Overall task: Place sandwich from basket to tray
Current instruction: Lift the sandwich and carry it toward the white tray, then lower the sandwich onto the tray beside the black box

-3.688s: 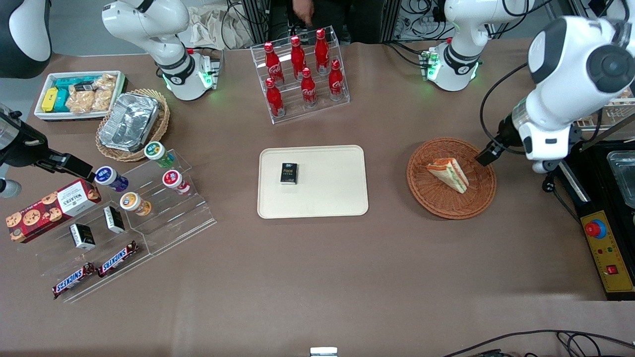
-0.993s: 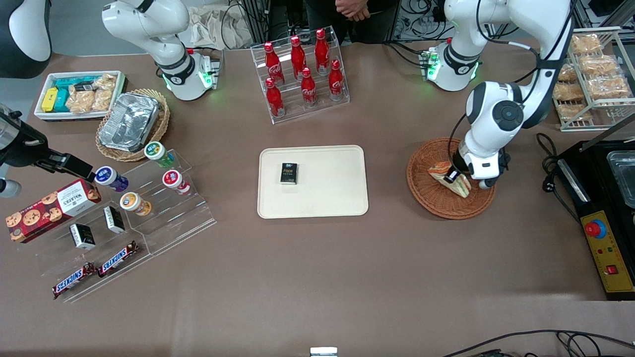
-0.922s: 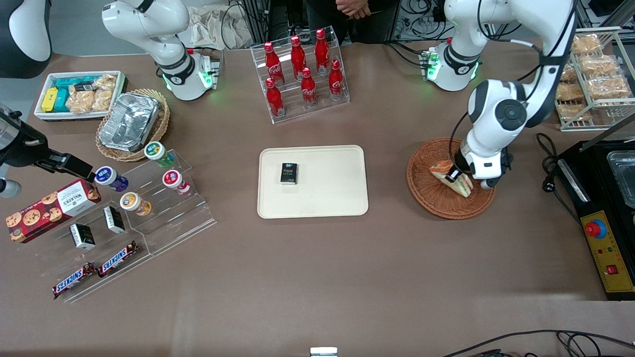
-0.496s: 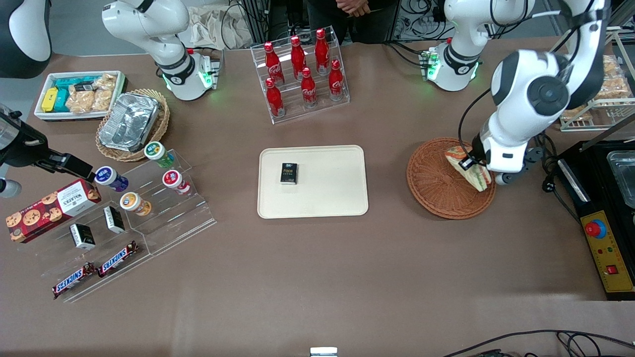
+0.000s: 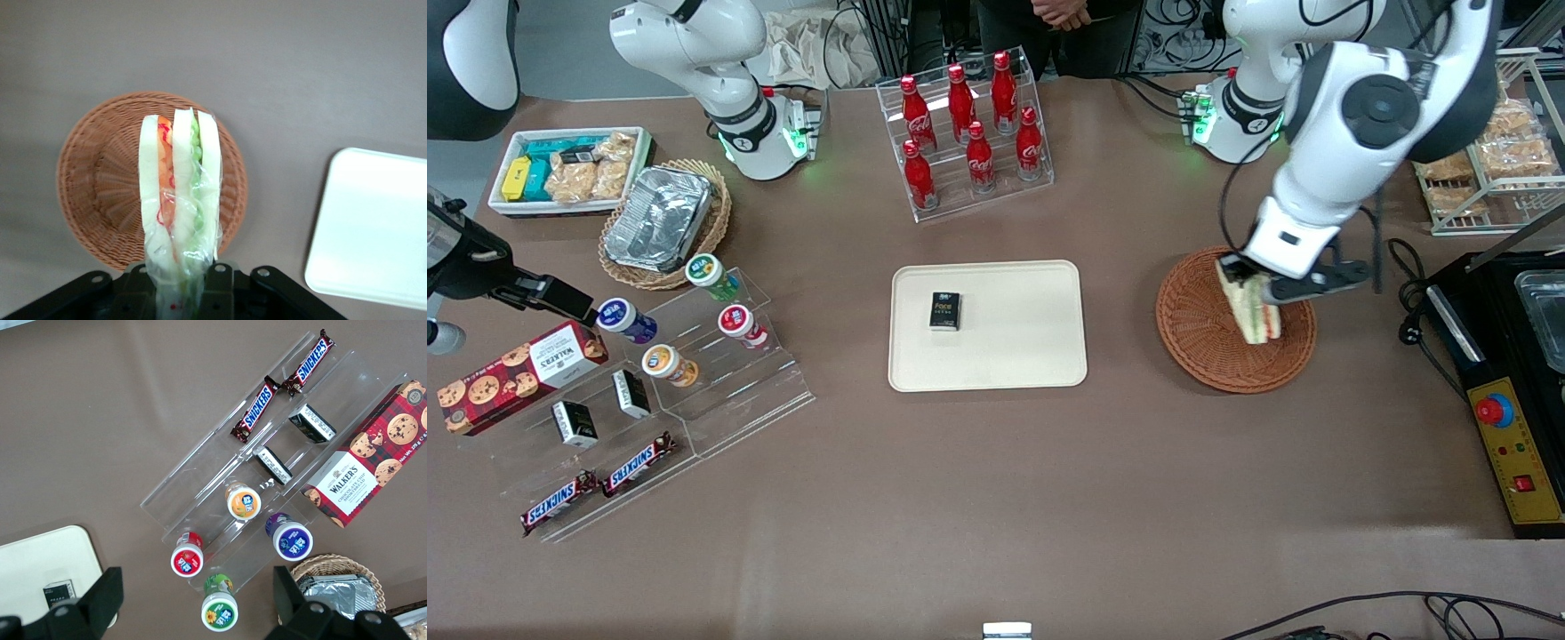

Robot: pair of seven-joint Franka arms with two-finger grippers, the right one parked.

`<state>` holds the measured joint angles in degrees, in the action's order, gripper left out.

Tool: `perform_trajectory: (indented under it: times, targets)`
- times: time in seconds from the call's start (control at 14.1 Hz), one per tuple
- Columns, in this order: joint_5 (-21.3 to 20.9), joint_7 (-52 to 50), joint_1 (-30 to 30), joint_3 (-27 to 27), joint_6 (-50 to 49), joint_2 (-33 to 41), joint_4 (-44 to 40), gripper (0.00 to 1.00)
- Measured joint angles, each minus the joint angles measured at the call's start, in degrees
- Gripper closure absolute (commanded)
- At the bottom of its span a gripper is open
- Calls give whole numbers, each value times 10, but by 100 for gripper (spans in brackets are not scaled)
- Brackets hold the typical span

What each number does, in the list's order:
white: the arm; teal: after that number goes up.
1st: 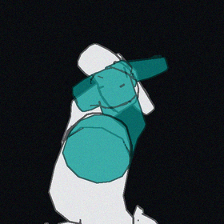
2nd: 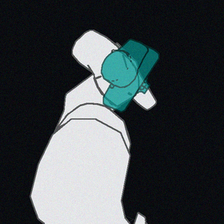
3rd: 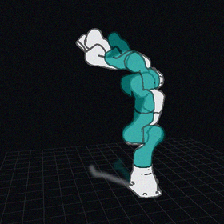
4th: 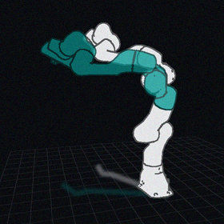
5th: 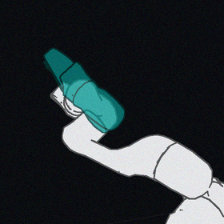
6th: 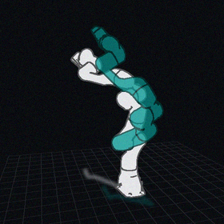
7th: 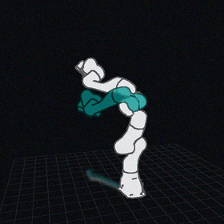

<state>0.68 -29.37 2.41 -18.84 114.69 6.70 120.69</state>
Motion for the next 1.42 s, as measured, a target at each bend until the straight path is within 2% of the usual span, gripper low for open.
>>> perform_trajectory:
  times: [0.28,0.64,0.92,1.42]
  targets:
    - [2,-1,34,-45,0,-32,-31,100]
    - [3,-89,137,-52,7,-111,-85,100]
    - [1,-116,180,-52,72,-171,-92,100]
    - [-78,-171,215,-50,211,-315,-88,100]
